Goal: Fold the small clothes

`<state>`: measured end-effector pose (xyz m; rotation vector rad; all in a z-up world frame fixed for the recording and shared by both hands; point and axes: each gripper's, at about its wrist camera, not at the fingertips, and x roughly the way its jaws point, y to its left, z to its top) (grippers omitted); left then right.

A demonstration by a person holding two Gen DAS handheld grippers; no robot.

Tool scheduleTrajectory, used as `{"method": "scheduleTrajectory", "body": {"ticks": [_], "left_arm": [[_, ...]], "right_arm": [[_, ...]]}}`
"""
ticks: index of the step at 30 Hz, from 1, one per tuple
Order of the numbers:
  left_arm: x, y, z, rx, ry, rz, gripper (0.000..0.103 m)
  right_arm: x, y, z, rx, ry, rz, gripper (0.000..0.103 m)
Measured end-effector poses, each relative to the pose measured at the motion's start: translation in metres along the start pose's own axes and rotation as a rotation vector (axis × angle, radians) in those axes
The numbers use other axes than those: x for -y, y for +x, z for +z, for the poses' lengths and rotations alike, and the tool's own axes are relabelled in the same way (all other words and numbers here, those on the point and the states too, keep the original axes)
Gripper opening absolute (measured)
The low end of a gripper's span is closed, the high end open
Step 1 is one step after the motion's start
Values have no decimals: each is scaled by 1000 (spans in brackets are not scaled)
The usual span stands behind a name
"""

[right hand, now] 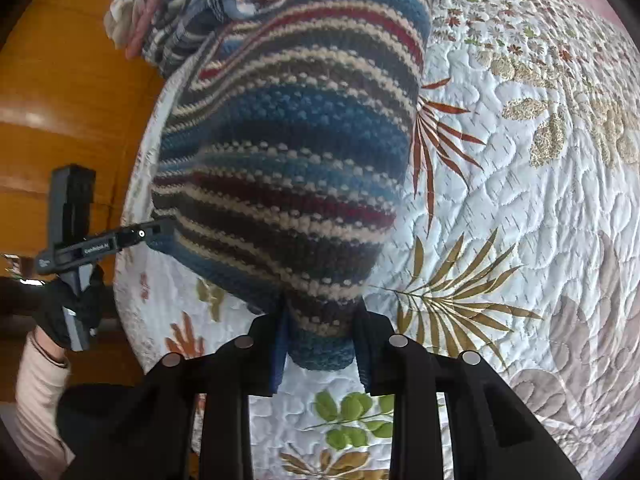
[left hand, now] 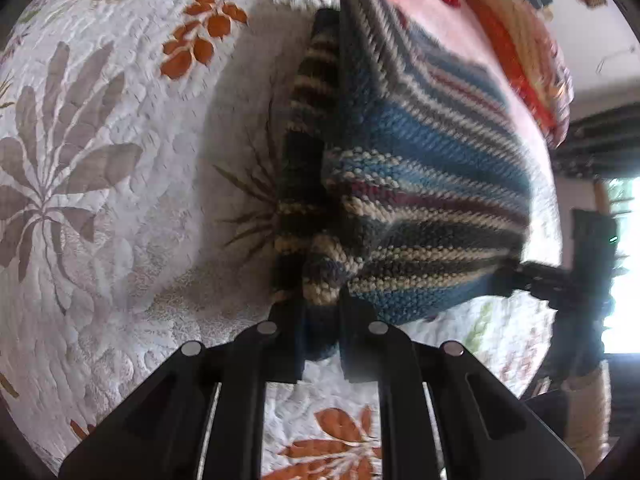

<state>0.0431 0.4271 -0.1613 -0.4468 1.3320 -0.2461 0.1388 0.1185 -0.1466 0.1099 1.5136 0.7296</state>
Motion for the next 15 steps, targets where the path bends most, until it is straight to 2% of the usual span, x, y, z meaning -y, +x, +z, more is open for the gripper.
{"method": "scheduleTrajectory", "body": {"ticks": [5, 7, 8, 9, 10, 13, 15], "left_arm": [[0, -7, -1, 16, -1, -6, 18], [0, -18, 0, 28, 3, -34, 22], [3, -24, 3, 36, 6, -48, 29], [4, -32, 5, 48, 9, -65, 41], [5, -39, 7, 65, 14, -87, 45], [9, -58, 10, 118, 26, -159, 53], [7, -58, 15, 137, 4, -157, 58]], "right_arm": [[1, 1, -1, -1, 1, 1, 29], [-3, 1, -1, 1, -10, 0, 36], [-4, 0, 0, -4, -9, 11, 40], [-6, -1, 0, -8, -7, 20, 46], [-8, -3, 0, -6, -9, 29, 46], [-8, -9, 0, 2, -13, 43, 52], [-7, -9, 0, 2, 0, 53, 52]]}}
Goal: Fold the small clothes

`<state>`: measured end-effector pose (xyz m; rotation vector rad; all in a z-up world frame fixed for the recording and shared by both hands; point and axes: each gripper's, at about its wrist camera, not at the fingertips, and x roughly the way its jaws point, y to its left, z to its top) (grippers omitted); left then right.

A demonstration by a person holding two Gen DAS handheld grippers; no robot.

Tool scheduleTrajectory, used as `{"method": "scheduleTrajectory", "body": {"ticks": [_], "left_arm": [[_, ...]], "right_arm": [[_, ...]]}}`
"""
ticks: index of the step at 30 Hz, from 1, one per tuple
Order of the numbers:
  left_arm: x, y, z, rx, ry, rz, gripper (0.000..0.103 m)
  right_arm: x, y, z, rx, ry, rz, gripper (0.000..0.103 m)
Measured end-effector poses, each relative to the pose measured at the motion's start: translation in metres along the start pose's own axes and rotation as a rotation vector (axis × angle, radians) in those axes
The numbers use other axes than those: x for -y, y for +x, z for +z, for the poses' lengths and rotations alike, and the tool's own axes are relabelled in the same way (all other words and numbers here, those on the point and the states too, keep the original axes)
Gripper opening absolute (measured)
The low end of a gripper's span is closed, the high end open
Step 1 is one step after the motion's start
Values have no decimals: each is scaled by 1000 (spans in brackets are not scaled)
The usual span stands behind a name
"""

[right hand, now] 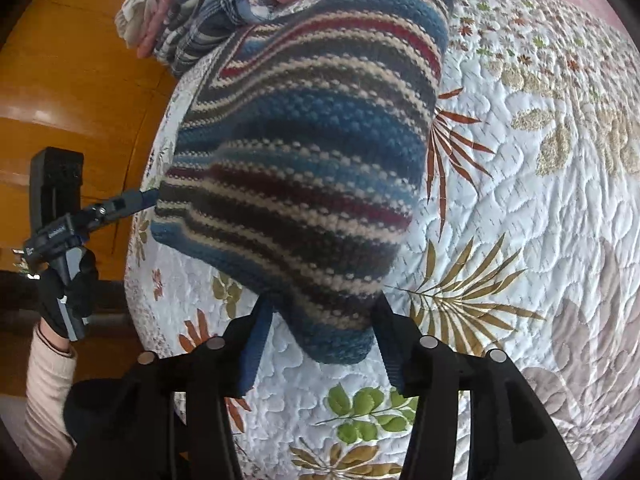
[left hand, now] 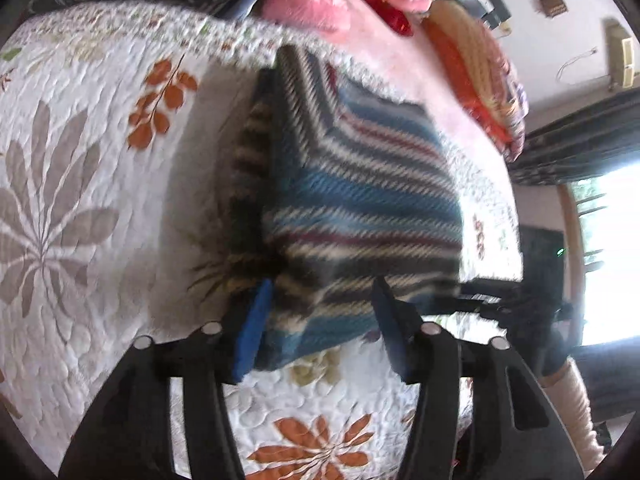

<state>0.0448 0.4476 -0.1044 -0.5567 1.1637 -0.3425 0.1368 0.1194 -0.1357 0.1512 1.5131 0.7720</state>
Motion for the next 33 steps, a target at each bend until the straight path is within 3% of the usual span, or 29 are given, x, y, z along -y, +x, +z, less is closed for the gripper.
{"method": "scheduleTrajectory", "body": {"ticks": [5, 10, 14, 16, 18, 20, 22, 25, 28, 33], "left_arm": [[-5, 29, 6, -32, -26, 121, 47], [-11, 50, 1, -89, -19, 184, 54], [-1, 34, 7, -69, 10, 145, 55], [2, 17, 12, -25, 9, 88, 60], [4, 5, 19, 16, -4, 47, 73], [3, 1, 27, 51, -13, 43, 74], [-3, 8, 35, 37, -14, 58, 74], [-2, 28, 44, 9, 2, 87, 74], [9, 50, 52, -5, 43, 94, 73], [7, 71, 65, -13, 71, 39, 73]], "right_arm": [[3, 3, -1, -9, 1, -17, 51], [6, 11, -2, -29, -5, -49, 51], [7, 0, 2, -4, -8, -15, 51], [9, -13, 6, 32, 5, 22, 55], [11, -24, 11, 69, 14, 46, 62], [16, -34, 18, 110, 33, 71, 65], [20, -40, 23, 139, 49, 85, 74], [30, -44, 37, 178, 72, 96, 78], [43, -38, 52, 202, 133, 186, 78], [57, -20, 70, 183, 164, 217, 80]]}}
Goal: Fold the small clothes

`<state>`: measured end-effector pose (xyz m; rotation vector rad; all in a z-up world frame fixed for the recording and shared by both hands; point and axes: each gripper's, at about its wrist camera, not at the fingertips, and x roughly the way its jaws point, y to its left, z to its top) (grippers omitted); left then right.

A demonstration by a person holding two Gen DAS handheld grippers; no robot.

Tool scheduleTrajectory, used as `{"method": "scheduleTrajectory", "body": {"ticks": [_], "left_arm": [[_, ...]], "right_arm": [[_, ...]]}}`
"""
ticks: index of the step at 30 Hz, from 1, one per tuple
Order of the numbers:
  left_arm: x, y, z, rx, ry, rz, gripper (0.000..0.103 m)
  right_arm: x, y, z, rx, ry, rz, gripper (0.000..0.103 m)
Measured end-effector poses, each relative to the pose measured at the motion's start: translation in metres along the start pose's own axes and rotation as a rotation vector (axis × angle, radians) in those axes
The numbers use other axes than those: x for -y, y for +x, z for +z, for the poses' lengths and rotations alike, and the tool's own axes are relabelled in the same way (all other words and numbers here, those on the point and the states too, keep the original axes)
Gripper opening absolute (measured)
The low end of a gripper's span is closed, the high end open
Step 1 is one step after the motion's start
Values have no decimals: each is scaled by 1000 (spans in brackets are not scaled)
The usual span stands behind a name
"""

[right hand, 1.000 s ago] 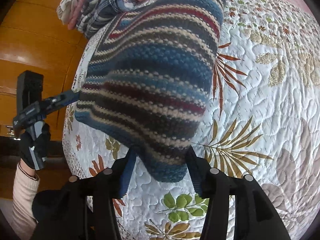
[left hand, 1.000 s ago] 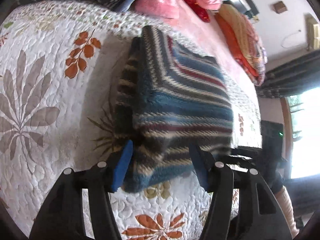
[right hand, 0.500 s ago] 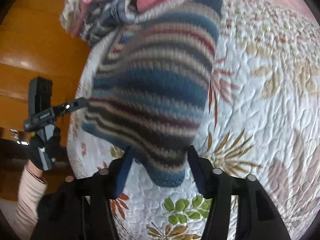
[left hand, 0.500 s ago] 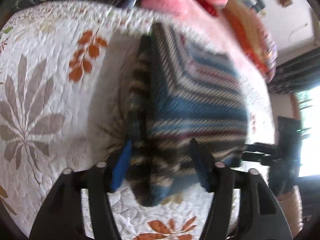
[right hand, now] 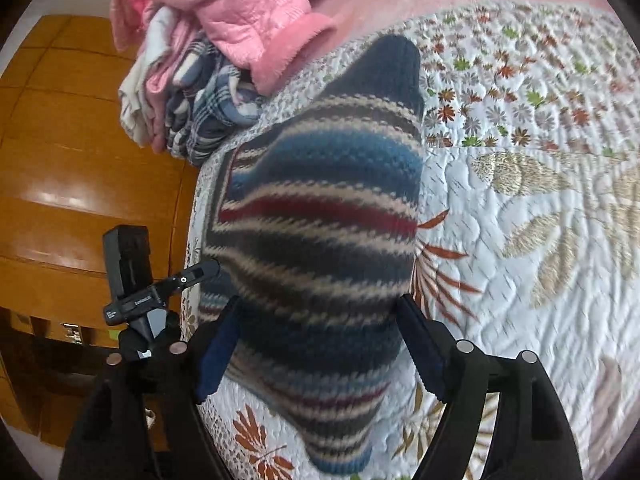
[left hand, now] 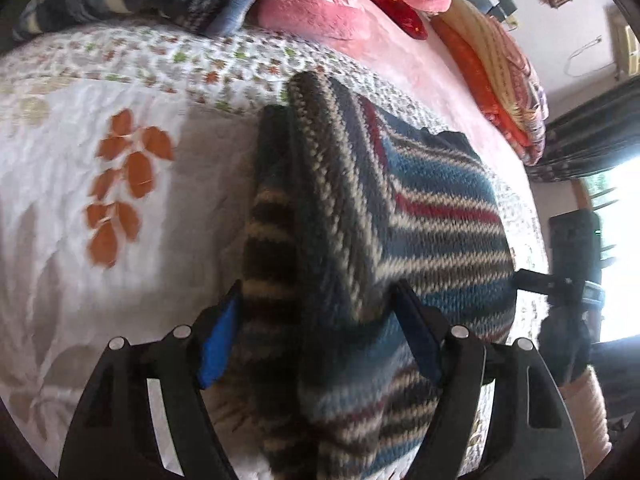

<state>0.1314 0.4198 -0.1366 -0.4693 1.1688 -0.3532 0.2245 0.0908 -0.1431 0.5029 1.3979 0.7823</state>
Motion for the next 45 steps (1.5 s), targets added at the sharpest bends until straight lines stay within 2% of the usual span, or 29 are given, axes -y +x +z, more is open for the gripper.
{"method": "scheduleTrajectory", "body": {"ticks": [4, 6, 9, 10, 11, 12, 13, 14, 15, 17, 21, 24, 29, 35, 40, 45], "left_arm": [[0, 27, 10, -55, 34, -23, 77], [-2, 34, 14, -58, 24, -50, 86], [-3, 44, 15, -55, -5, -74, 88], [-1, 45, 14, -54, 4, -70, 88], [2, 45, 14, -53, 13, -68, 81], [3, 46, 13, -56, 19, -74, 67], [2, 45, 11, -58, 15, -88, 60], [-1, 44, 9, -56, 3, -116, 47], [-4, 43, 7, -45, -18, -145, 44], [-5, 42, -3, -10, -25, -165, 41], [13, 38, -19, 20, -7, -187, 37], [46, 34, -40, 24, 23, -213, 36], [102, 34, -73, -12, 48, -263, 35], [168, 31, -106, -28, 76, -290, 35], [203, 48, -128, -55, 122, -244, 35], [212, 83, -148, -130, 135, -187, 35]], "right_arm": [[2, 19, 7, -23, 9, 44, 93], [6, 32, 9, -51, 24, 56, 97], [12, 48, 8, -62, 64, 94, 100], [10, 50, 9, -51, 58, 95, 98], [7, 52, 9, -47, 49, 98, 95], [3, 53, 9, -42, 39, 84, 89], [0, 53, 8, -40, 24, 69, 81], [-3, 51, 8, -37, 10, 60, 77], [-5, 48, 7, -34, 4, 59, 70], [-12, 39, 5, -26, -16, 53, 62], [-38, 20, -7, -42, -135, -16, 59], [-41, -5, -22, -53, -164, -41, 59], [-44, -64, -56, -51, -201, -78, 59], [-27, -125, -112, -20, -173, -59, 59], [2, -136, -135, -33, -136, -63, 59], [33, -127, -159, -95, -104, -97, 59]]}}
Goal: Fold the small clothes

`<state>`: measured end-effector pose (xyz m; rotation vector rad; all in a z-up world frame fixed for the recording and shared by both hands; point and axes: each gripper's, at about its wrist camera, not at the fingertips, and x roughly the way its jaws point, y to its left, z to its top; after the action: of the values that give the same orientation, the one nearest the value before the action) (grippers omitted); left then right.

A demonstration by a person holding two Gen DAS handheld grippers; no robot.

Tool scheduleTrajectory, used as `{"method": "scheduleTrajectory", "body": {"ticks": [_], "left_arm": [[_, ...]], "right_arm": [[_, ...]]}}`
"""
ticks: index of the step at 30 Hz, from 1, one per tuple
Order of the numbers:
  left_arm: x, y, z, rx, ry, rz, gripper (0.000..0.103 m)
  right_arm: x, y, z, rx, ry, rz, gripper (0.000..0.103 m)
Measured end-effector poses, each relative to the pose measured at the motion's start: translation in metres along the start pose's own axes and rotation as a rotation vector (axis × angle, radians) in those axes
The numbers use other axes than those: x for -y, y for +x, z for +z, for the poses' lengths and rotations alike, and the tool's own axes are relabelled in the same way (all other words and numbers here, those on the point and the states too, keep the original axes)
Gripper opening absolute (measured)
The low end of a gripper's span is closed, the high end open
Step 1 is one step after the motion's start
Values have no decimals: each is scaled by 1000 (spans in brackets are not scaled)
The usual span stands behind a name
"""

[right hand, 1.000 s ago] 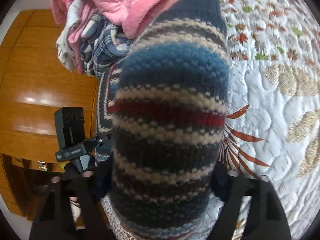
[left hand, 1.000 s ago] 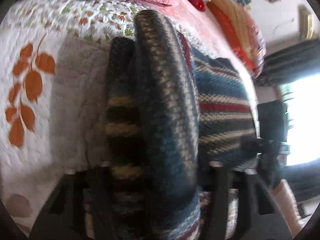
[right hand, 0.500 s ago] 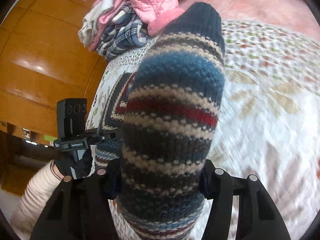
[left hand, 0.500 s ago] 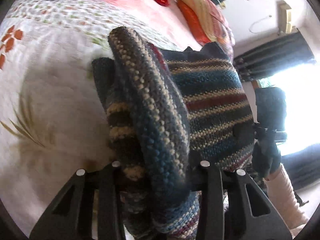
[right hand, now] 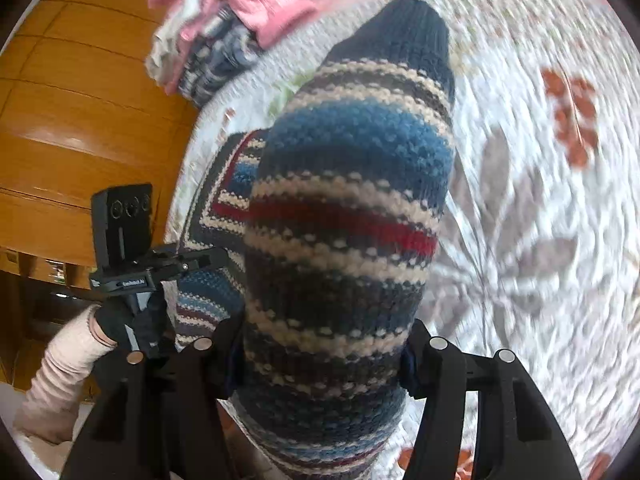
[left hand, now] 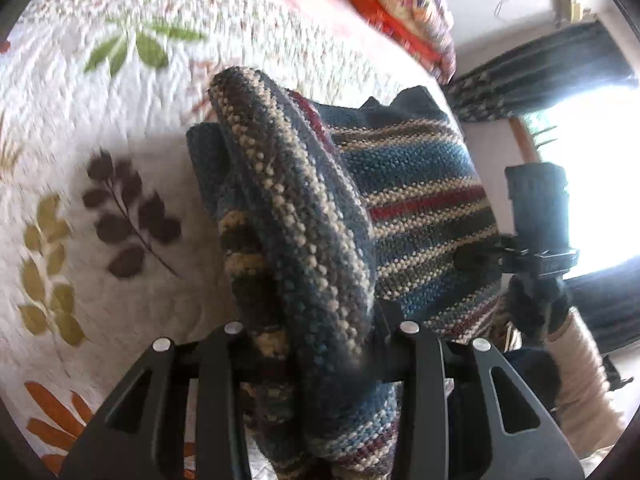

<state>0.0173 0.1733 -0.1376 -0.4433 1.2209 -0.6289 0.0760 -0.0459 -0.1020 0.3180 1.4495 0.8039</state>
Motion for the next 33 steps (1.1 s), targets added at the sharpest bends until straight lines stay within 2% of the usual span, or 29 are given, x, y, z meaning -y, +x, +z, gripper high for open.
{"method": "scheduleTrajectory", "body": {"ticks": [4, 7, 11, 14, 16, 18, 19, 22, 25, 28, 33], "left_arm": [[-7, 24, -2, -18, 3, 52, 37], [-9, 37, 5, -11, -35, 52, 42], [-8, 44, -5, 22, -13, 82, 51], [0, 50, 3, 26, -20, 84, 54], [2, 42, -2, 29, -2, 121, 57], [8, 27, -9, 46, 13, 182, 62], [15, 19, -10, 59, 15, 219, 62], [29, -4, -13, 104, 12, 293, 61], [46, -31, -29, 197, 18, 362, 61], [77, -46, -49, 272, 80, 361, 61], [114, -38, -82, 304, 155, 282, 62]], "right_arm": [[23, 22, -13, -53, 32, -50, 62], [39, 25, -18, -30, 75, -21, 66], [52, 27, -27, -26, 89, -33, 72], [50, 25, -28, -24, 80, -68, 76], [41, 29, -23, -22, 76, -100, 83], [31, 20, -22, -12, 54, -158, 83], [25, 11, -23, 12, 47, -197, 83], [15, -12, -30, 90, 43, -243, 83], [-2, -35, -47, 174, 14, -254, 84], [-16, -47, -71, 227, -25, -194, 83], [-38, -31, -103, 232, -57, -124, 83]]}}
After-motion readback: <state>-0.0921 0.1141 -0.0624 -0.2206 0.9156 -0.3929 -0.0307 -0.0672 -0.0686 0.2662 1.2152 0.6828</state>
